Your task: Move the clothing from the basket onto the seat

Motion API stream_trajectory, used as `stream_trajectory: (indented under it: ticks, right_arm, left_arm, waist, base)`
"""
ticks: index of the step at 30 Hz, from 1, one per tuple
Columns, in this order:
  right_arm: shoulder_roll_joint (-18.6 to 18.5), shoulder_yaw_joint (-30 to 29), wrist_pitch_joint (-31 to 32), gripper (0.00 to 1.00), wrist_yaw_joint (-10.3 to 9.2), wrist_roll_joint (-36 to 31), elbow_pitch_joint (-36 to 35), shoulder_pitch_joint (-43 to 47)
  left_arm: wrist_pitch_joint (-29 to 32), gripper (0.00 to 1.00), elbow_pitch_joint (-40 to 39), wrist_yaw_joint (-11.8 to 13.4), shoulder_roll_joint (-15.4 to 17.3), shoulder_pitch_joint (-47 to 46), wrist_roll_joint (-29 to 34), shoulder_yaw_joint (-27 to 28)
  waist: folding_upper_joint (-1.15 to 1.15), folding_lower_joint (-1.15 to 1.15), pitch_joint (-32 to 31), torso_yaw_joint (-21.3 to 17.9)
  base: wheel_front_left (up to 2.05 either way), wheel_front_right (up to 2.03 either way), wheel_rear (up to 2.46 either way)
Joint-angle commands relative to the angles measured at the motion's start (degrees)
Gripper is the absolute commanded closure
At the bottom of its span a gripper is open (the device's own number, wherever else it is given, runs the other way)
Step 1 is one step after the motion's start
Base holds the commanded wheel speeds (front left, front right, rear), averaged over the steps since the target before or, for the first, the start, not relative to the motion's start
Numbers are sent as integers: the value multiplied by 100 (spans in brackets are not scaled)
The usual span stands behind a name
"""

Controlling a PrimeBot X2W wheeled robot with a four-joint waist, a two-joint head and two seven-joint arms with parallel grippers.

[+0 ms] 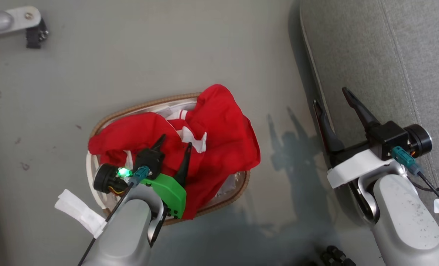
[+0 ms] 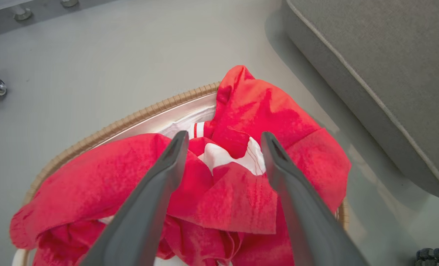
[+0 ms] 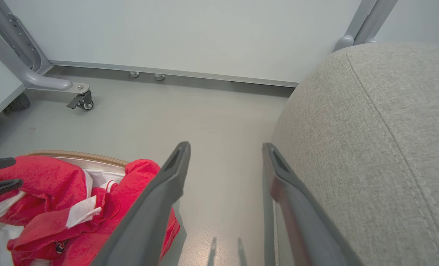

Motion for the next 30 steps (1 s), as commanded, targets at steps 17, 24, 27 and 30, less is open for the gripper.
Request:
stream_trajectory:
  ticks: [17,24,27,30]
  right_arm:
    - [-98,89,-27,0,-6,6,-307,-329]
    - [-56,233,-27,0,-6,-3,-598,-442]
    - [-29,303,-27,0,-6,3,-641,-453]
    - [-10,363,-27,0,-6,8,-654,-503]
  left_arm:
    - [3,0,1556,149,38,-870,-470,-527]
    - [2,0,2082,352,40,-1225,-641,-522]
    - [2,54,2369,369,37,-1328,-717,-628]
    - [2,100,2468,426,36,-1424,-799,-678]
  waist:
    - [0,-1,1101,-360]
    - [0,-1,1274,-393]
    - [0,-1,1297,-406]
    - [0,-1,1272,-408]
  base:
    - [0,0,0]
    - [0,0,0]
    - [0,0,0]
    - [0,0,0]
